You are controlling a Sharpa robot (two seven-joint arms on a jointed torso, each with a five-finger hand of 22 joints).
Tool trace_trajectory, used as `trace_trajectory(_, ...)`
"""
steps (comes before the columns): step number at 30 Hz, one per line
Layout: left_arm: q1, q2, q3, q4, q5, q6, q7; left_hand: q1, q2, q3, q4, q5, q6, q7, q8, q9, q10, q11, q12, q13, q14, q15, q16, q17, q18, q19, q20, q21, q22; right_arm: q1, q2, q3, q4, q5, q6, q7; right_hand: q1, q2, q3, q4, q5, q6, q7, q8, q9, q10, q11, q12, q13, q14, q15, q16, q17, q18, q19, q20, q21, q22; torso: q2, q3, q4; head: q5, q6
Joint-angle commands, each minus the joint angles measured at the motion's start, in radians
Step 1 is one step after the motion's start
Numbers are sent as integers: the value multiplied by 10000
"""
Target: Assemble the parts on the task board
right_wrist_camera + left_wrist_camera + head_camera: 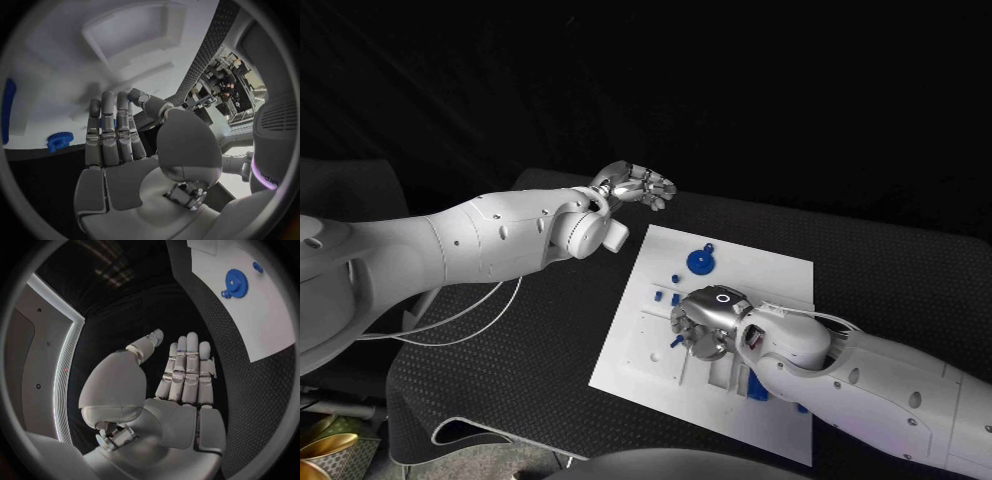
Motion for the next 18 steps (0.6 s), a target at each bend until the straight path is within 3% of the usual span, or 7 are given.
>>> trace_trajectory(1,41,25,8,20,52,78,28,18,-90,10,58,0,-77,4,36,-13,34,11,-67,-15,77,-17,-46,17,57,46,3,-54,10,-20,25,-16,-38,-169,407,-66,-46,19,57,-11,-48,48,5,-17,7,-20,-39,49,61,21,-16,49,41,136,40,-20,48,243,-6,3,-12,-2,-17)
trace_trajectory(18,53,23,8,55,52,89,-1,32,-88,15,65,1,-89,7,35,-18,31,14,-75,-26,77,-16,-69,39,58,45,3,-66,18,-20,165,-21,-153,-167,821,-41,-167,112,-45,-45,-63,86,-13,2,35,-106,-36,68,341,-13,-15,33,213,136,-11,-20,115,239,2,8,-7,-40,-45)
